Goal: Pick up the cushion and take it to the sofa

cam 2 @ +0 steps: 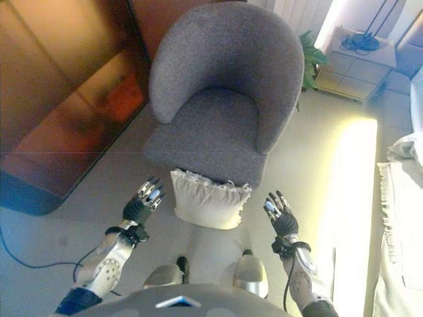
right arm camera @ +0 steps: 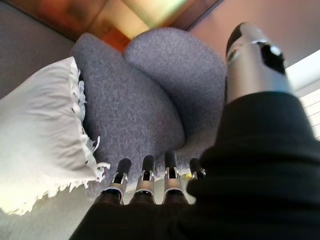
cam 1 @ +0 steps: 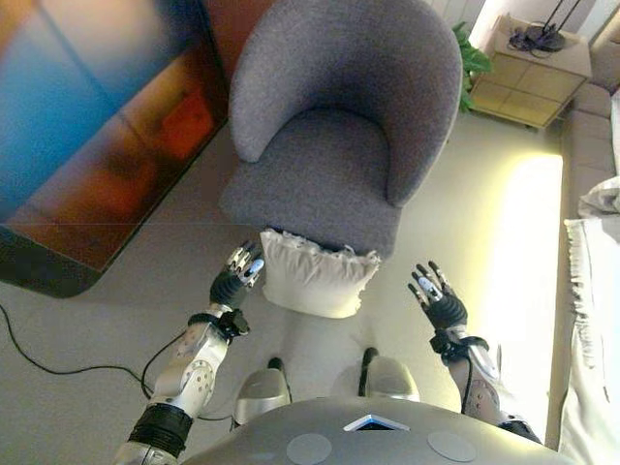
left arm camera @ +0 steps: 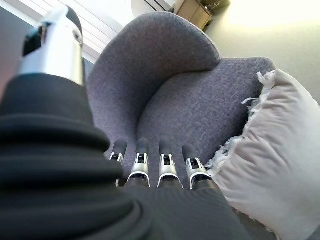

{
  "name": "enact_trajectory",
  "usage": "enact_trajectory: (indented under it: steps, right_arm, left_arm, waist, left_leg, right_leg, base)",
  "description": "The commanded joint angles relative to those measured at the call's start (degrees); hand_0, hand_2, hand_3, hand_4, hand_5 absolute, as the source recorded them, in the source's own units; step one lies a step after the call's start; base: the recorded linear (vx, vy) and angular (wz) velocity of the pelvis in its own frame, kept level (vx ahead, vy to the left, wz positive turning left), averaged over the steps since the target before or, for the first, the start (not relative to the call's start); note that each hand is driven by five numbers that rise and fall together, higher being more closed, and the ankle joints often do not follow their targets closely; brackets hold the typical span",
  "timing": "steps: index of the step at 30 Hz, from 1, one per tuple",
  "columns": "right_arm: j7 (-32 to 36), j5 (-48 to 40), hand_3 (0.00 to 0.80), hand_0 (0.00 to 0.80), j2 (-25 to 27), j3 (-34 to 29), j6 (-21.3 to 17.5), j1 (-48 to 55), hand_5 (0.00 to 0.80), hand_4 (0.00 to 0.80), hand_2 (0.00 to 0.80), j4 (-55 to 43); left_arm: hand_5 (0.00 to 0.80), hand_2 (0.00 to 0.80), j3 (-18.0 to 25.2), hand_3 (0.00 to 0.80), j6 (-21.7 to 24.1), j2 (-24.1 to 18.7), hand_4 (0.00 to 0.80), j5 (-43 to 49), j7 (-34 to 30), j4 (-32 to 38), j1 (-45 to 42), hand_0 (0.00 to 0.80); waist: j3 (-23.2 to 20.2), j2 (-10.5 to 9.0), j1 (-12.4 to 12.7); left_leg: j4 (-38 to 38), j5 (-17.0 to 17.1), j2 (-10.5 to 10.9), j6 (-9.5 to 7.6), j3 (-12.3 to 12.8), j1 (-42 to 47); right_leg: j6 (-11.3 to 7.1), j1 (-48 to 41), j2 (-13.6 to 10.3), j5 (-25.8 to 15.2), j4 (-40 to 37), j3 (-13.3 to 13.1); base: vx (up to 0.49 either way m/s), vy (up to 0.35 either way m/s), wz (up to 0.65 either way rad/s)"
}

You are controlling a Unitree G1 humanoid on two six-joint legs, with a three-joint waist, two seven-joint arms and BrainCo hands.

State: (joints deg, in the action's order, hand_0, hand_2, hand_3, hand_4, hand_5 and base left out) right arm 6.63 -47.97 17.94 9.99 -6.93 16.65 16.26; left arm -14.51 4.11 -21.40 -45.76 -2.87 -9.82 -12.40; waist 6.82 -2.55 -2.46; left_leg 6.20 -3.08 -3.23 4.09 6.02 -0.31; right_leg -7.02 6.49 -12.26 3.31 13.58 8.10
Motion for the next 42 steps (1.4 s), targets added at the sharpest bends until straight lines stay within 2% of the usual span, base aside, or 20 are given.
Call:
enact_trajectory:
  steps: [1,4,7,10,12,14,16,17,20,23,26,28,30,32,35,36,37,38,40,42]
  right_arm:
    - [1.22,-0.46,0.0,0.0,-0.33,1.05,-0.56,-1.82,0.0,0.0,0.0,-2.86]
    - [1.14,-0.69,0.0,0.0,0.67,1.75,-0.15,-2.18,0.0,0.0,0.0,-4.08]
    - [0.99,-0.46,0.0,0.0,2.29,2.5,0.02,-2.85,0.0,0.0,0.0,-3.96]
    - [0.72,-0.13,0.0,0.0,3.36,3.11,-1.01,-3.82,0.0,0.0,0.0,-2.92]
    - [0.72,-0.27,0.0,0.0,3.68,2.79,-1.74,-3.8,0.0,0.0,0.0,-2.49]
    - [0.55,-0.08,0.0,0.0,3.7,2.12,-2.43,-2.95,0.0,0.0,0.0,-2.97]
    - [0.33,0.88,0.0,0.0,3.56,1.62,-2.84,-1.85,0.0,0.0,0.0,-4.05]
    - [0.09,1.23,0.0,0.0,3.72,1.5,-2.79,-1.17,0.0,0.0,0.0,-5.01]
    - [-0.69,1.65,0.0,0.0,4.09,1.65,-2.52,-0.49,0.0,0.0,0.0,-6.15]
    - [0.77,1.76,0.0,0.0,4.17,1.34,-2.93,0.74,0.0,0.0,0.0,-5.72]
    - [1.01,2.3,0.0,0.0,3.94,0.95,-3.26,1.58,0.0,0.0,0.0,-5.68]
    - [1.18,1.78,0.0,0.0,3.83,0.62,-3.4,2.02,0.0,0.0,0.0,-5.77]
    - [2.1,1.62,0.0,0.0,3.92,-0.17,-3.07,2.68,0.0,0.0,0.0,-5.9]
    - [2.88,1.24,0.0,0.0,4.11,-0.73,-3.11,3.14,0.0,0.0,0.0,-5.7]
    - [2.63,-1.04,0.0,0.0,3.74,-0.22,-3.32,2.36,0.0,0.0,0.0,-4.95]
    - [0.94,-1.35,0.0,0.0,3.33,-0.06,-2.75,1.82,0.0,0.0,0.0,-4.42]
    - [0.38,-2.46,0.0,0.0,2.95,-0.06,-1.46,1.33,0.0,0.0,0.0,-5.32]
    - [1.01,-2.99,0.0,0.0,2.83,-0.08,-1.26,1.29,0.0,0.0,0.0,-5.71]
    - [0.83,-1.14,0.0,0.0,2.01,0.64,-3.08,2.74,0.0,0.0,0.0,-6.18]
    - [-0.19,-1.84,0.0,0.0,1.33,0.79,-3.3,2.62,0.0,0.0,0.0,-5.53]
  left_arm:
    - [0.0,0.0,2.41,0.0,2.1,-1.87,0.0,0.47,-0.82,4.35,0.21,0.0]
    - [0.0,0.0,3.05,0.0,1.91,-1.61,0.0,-1.37,-1.62,4.35,-0.09,0.0]
    - [0.0,0.0,3.05,0.0,1.97,-0.7,0.0,-2.96,-1.51,4.39,-0.38,0.0]
    - [0.0,0.0,2.91,0.0,1.72,0.45,0.0,-3.55,-1.13,3.79,0.18,0.0]
    - [0.0,0.0,3.11,0.0,1.02,0.79,0.0,-3.92,-2.04,3.47,0.22,0.0]
    - [0.0,0.0,2.75,0.0,0.83,0.9,0.0,-2.96,-2.6,3.98,-0.26,0.0]
    - [0.0,0.0,2.57,0.0,0.69,0.78,0.0,-2.86,-2.88,4.32,-0.39,0.0]
    - [0.0,0.0,2.37,0.0,0.72,0.73,0.0,-2.8,-2.76,4.27,-0.09,0.0]
    - [0.0,0.0,1.42,0.0,1.36,1.25,0.0,-2.41,-3.06,3.61,0.86,0.0]
    - [0.0,0.0,1.12,0.0,1.72,1.49,0.0,-2.55,-3.78,3.89,0.55,0.0]
    - [0.0,0.0,0.67,0.0,1.42,1.72,0.0,-2.82,-4.13,3.72,0.35,0.0]
    - [0.0,0.0,0.55,0.0,1.49,1.57,0.0,-3.02,-4.23,3.47,0.0,0.0]
    - [0.0,0.0,0.57,0.0,1.89,1.26,0.0,-3.67,-4.33,3.53,-0.75,0.0]
    - [0.0,0.0,0.38,0.0,2.36,0.75,0.0,-4.03,-4.51,3.59,-1.18,0.0]
    - [0.0,0.0,-0.46,0.0,2.55,-0.66,0.0,-3.26,-5.05,3.54,-0.5,0.0]
    - [0.0,0.0,-0.52,0.0,2.11,-1.38,0.0,-2.21,-4.63,3.15,-0.25,0.0]
    - [0.0,0.0,-0.15,0.0,1.76,-2.21,0.0,-1.34,-4.71,3.55,0.11,0.0]
    - [0.0,0.0,0.08,0.0,1.61,-2.5,0.0,-1.07,-4.98,3.91,0.16,0.0]
    - [0.0,0.0,0.46,0.0,2.48,-3.82,0.0,0.71,-5.86,4.25,-1.79,0.0]
    - [0.0,0.0,0.82,0.0,2.8,-4.65,0.0,1.2,-5.98,2.53,-1.59,0.0]
  waist:
    - [-0.59,-1.86,-1.12]
    - [-0.92,-0.99,-2.01]
    - [-1.19,-0.41,-2.13]
    - [-0.49,-1.21,-1.4]
    - [-0.07,-1.07,-0.98]
    - [0.59,-0.56,-0.59]
    - [0.91,0.61,-0.41]
    - [1.1,1.59,-0.14]
    - [1.68,2.49,1.35]
    - [2.04,2.57,2.13]
    - [1.72,3.44,1.44]
    - [1.53,3.74,1.08]
    - [1.46,3.84,0.9]
    - [1.39,3.83,0.97]
    - [1.61,3.61,1.67]
    - [1.56,2.99,2.35]
    - [1.37,2.28,2.78]
    - [1.32,2.0,2.88]
    - [0.88,1.61,3.88]
    - [0.51,1.61,4.34]
  left_leg:
    - [6.6,-9.92,0.71,-3.15,-1.37,4.63]
    - [8.07,-5.23,-3.22,-1.37,-1.93,6.4]
    - [15.69,4.22,-7.46,0.67,-3.31,4.34]
    - [29.97,7.9,-6.86,0.06,-4.93,-3.52]
    - [33.41,9.55,-6.88,0.27,-4.61,-7.33]
    - [28.39,10.12,-7.45,0.41,-2.82,-8.87]
    - [17.33,12.33,-8.65,1.3,-1.08,-7.79]
    - [10.2,15.11,-9.47,2.32,-0.83,-8.0]
    - [-1.0,19.74,-9.69,4.08,-2.77,-10.43]
    - [-7.04,19.73,-10.13,4.36,-3.13,-11.16]
    - [-7.01,18.77,-11.52,4.43,-1.06,-10.81]
    - [-6.67,17.35,-11.86,4.29,-1.56,-10.4]
    - [-6.88,15.66,-11.52,4.16,-2.16,-10.09]
    - [-6.3,14.39,-10.57,3.85,-1.5,-10.43]
    - [-1.56,12.42,-8.87,3.35,-1.46,-13.17]
    - [1.12,10.7,-7.13,2.48,-2.96,-14.27]
    - [3.63,9.22,-5.97,1.4,-2.61,-15.16]
    - [4.59,8.64,-5.63,0.98,-2.2,-15.5]
    - [5.89,6.12,-3.2,-1.82,-1.69,-15.36]
    - [6.41,4.6,-2.13,-3.24,-0.89,-14.86]
  right_leg:
    - [-5.33,3.83,-2.28,-14.17,-9.23,-5.98]
    - [-3.42,4.11,1.22,-10.61,-6.25,-6.73]
    - [0.95,2.72,5.15,-7.86,-5.17,-6.28]
    - [4.0,0.44,6.4,-6.55,-4.9,-5.94]
    - [4.92,-1.2,7.07,-5.75,-5.0,-5.6]
    - [4.87,-3.34,7.6,-4.26,-5.32,-4.77]
    - [4.37,-4.79,8.72,-2.44,-5.54,-4.0]
    - [4.27,-5.69,9.66,-1.15,-5.47,-3.44]
    - [3.94,-8.77,10.42,0.53,-6.33,-3.2]
    - [3.9,-11.77,10.34,2.34,-6.92,-4.05]
    - [3.92,-12.48,9.82,4.83,-5.22,-3.47]
    - [3.64,-12.15,9.34,6.24,-3.19,-3.77]
    - [3.09,-12.04,8.65,7.18,-1.62,-4.42]
    - [2.44,-12.57,7.63,8.05,-0.67,-4.49]
    - [1.33,-13.15,5.71,9.45,1.17,-3.81]
    - [0.28,-14.02,4.45,9.24,1.19,-4.46]
    - [-1.04,-14.24,2.74,7.66,2.16,-4.18]
    - [-1.46,-13.99,2.07,7.07,2.83,-3.92]
    - [-2.29,-12.47,-1.35,1.38,9.15,-3.16]
    - [-2.32,-10.79,-3.44,-1.77,14.11,-2.47]
  base:
    - [0.278,-0.238,0.06]
    - [0.212,-0.225,0.18]
    - [0.139,-0.298,0.21]
    - [0.096,-0.268,0.28]
    - [0.117,-0.155,0.11]
    - [0.174,-0.038,-0.01]
    - [0.21,0.064,0.18]
    - [0.221,0.081,0.2]
    - [0.276,0.064,0.3]
    - [0.296,0.066,0.07]
    - [0.267,0.101,-0.35]
    - [0.313,0.168,-0.37]
    - [0.337,0.21,-0.15]
    - [0.352,0.257,-0.08]
    - [0.362,0.284,-0.03]
    - [0.337,0.24,0.04]
    - [0.323,0.239,0.1]
    - [0.324,0.281,0.06]
    - [0.315,0.31,0.01]
    - [0.258,0.267,-0.06]
